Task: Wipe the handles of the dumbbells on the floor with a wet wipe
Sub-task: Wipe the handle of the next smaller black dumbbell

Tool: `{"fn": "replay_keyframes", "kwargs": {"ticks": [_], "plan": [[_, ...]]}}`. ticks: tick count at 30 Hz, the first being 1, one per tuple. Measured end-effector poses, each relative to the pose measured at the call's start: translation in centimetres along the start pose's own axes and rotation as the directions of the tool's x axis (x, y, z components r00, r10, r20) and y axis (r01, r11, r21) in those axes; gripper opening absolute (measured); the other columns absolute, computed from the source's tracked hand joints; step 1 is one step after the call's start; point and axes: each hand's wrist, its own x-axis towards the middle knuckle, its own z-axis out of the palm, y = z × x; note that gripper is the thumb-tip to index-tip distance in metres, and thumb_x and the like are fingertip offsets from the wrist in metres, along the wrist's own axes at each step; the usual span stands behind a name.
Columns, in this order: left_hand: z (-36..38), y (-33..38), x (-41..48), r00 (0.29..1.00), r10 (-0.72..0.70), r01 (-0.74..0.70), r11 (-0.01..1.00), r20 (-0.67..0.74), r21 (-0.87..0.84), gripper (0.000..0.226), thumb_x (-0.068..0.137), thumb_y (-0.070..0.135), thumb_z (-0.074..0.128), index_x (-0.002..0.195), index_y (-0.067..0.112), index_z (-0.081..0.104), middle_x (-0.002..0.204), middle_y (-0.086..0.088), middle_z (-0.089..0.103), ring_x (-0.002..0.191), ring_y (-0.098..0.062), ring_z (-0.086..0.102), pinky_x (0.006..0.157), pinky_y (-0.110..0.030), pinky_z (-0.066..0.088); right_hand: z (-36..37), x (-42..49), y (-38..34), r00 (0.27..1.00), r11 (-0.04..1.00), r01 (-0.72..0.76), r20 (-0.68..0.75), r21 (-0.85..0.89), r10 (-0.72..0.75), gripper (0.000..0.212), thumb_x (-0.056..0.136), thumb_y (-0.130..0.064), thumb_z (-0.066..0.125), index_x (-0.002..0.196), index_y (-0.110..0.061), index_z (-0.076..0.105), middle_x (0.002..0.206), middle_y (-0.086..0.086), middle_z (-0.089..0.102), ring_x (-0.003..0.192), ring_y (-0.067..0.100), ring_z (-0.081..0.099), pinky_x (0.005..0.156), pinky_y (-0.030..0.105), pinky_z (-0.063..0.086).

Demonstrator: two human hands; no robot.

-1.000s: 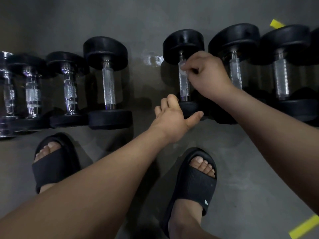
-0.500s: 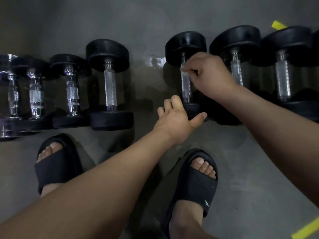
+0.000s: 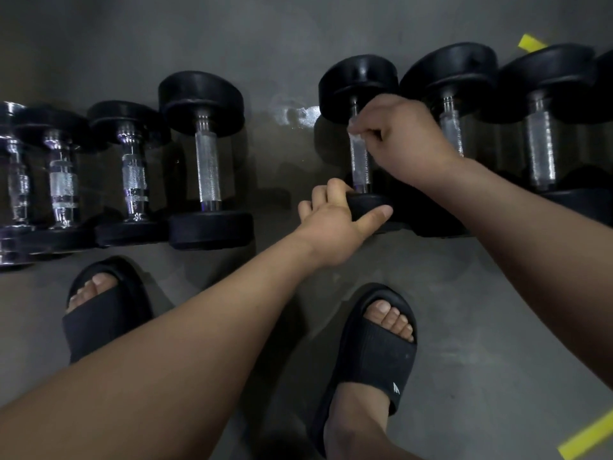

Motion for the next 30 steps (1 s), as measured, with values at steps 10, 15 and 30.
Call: {"fn": "replay_keyframes", "kwargs": {"ticks": [10,15,30], "plan": [[1.0,0.4,0.3,0.999,0.016,-0.016,1.000,-0.041,-0.017,0.064,0.086,0.073,0.055,0.128,0.030,0.035,0.131,0.006,0.028,0.128,-0.023,0.025,0.110,-0.039,0.034,0.1,0.6,1.2,1.000,0.996,0.022,0.020,-0.089,-0.020,0.030,0.090,-0.006,0.052,0.102,-0.009,0.079,0.104,0.005,0.077,0.087,0.039,0.064,0.085,0.038,0.049],[0.8,0.1,0.5,0.998,0.024,-0.024,1.000,-0.062,0.003,0.059,0.088,0.068,0.055,0.127,0.029,0.035,0.118,0.008,0.022,0.126,-0.025,0.027,0.108,-0.038,0.033,-0.1,-1.7,0.4,0.986,0.980,0.160,0.065,-0.116,-0.154,0.032,0.086,0.006,0.054,0.102,-0.007,0.078,0.107,0.006,0.076,0.078,0.037,0.062,0.078,0.038,0.053],[2.0,0.1,0.5,0.990,0.026,-0.039,0.995,-0.140,-0.089,0.065,0.083,0.067,0.064,0.127,0.027,0.039,0.127,0.005,0.030,0.123,-0.022,0.027,0.109,-0.040,0.036,0.3,0.8,1.9,0.980,0.988,0.066,0.194,-0.142,-0.037,0.033,0.090,0.000,0.054,0.114,-0.006,0.076,0.112,0.013,0.074,0.100,0.039,0.060,0.086,0.015,0.030]]}}
